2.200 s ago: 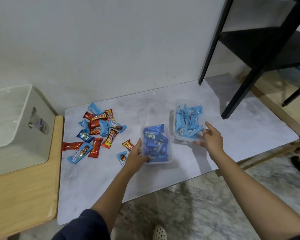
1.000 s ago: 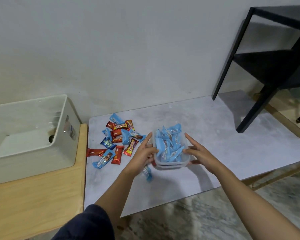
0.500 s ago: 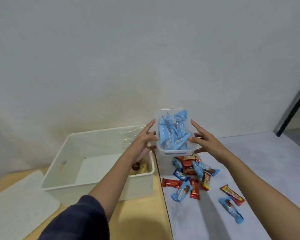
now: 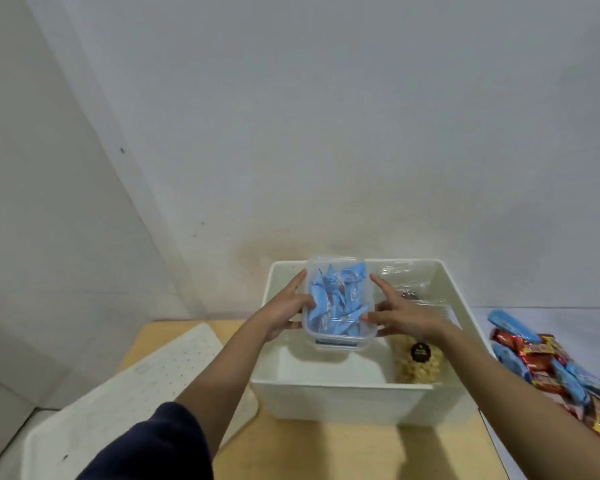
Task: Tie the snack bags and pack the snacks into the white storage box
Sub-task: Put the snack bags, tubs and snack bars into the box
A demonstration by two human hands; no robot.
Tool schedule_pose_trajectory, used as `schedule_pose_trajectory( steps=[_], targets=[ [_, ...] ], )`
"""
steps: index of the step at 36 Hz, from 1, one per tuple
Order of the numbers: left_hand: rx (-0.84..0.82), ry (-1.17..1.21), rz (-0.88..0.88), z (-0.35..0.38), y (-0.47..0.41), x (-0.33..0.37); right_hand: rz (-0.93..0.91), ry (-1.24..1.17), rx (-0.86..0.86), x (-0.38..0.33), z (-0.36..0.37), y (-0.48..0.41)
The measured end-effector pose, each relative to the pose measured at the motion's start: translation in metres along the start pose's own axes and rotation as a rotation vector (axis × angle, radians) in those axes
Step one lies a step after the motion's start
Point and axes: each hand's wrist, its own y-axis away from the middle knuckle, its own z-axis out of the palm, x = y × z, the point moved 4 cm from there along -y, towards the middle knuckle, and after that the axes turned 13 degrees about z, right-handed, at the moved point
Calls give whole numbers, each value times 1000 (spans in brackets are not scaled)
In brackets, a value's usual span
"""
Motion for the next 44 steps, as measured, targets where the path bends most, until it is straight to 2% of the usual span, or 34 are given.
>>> schedule_pose_trajectory(
  steps=[7, 12, 19, 25, 27, 30, 31, 33, 38, 44],
  targets=[
    [26, 49, -116, -6, -10, -41, 166, 41, -73, 16, 31, -44],
    [3, 113, -177, -1, -23, -60, 269, 58, -60, 35, 38, -64],
    [12, 55, -197, 9, -39, -73, 319, 69, -26, 47, 36, -78],
    [28, -168, -16, 6, -52, -68, 310, 24, -13, 46, 37, -83],
    [135, -299, 110, -6, -50, -55, 309, 16, -14, 46, 37, -82],
    [303, -450, 409, -31, -41, -31, 312, 3, -21, 46, 37, -82],
    [329, -498, 456, -39, -39, -28, 311, -1, -22, 46, 37, -82],
    [337, -560, 429, -53, -38, -35, 312, -7, -20, 44, 38, -82],
    [292, -308, 237, -60, -34, -59, 315, -30, -14, 42, 41, -85],
    [311, -179, 217, -64, -34, -63, 318, -58, -25, 35, 47, -90]
  ],
)
